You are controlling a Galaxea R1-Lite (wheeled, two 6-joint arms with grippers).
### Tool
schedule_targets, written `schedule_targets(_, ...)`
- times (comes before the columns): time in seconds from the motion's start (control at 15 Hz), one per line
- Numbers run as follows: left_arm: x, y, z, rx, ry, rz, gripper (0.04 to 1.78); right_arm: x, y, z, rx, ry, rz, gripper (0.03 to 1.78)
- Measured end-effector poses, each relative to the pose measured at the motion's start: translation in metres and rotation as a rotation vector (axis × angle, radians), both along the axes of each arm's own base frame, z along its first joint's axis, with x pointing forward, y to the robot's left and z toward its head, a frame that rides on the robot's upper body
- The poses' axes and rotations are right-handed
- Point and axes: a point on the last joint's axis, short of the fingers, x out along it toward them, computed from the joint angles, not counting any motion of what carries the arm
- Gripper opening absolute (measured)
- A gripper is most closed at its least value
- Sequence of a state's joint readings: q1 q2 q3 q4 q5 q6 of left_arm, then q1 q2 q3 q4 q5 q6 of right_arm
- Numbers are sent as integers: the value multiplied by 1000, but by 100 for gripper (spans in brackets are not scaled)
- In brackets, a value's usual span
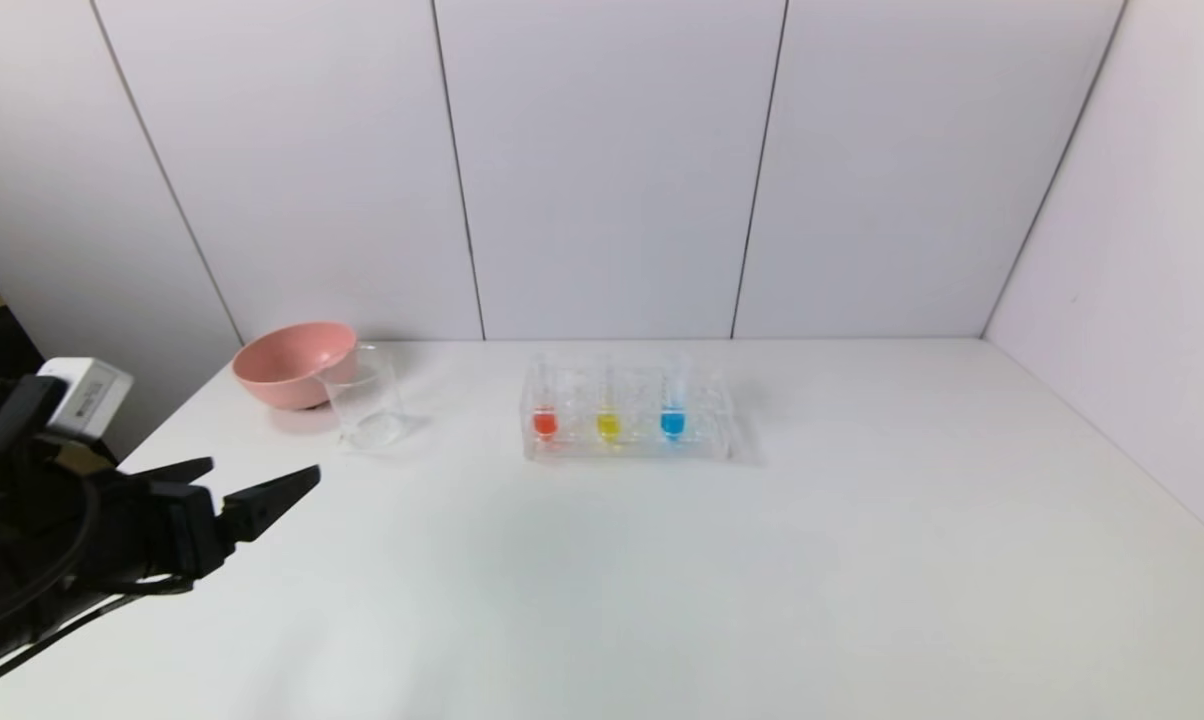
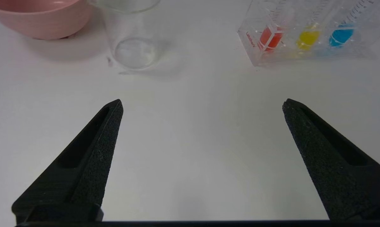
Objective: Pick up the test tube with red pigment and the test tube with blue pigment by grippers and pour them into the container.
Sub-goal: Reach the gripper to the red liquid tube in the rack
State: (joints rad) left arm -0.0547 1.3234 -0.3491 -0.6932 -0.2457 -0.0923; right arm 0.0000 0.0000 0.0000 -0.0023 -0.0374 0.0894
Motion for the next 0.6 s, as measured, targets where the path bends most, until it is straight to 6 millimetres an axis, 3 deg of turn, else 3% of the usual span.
schedule_targets(0.27,58,-44,-5,-39,-97,-215,176,0,0,0,0,0,0,177)
schedule_targets(0.6,81,-125,-8,-13,-111,-149,176,0,0,0,0,0,0,177)
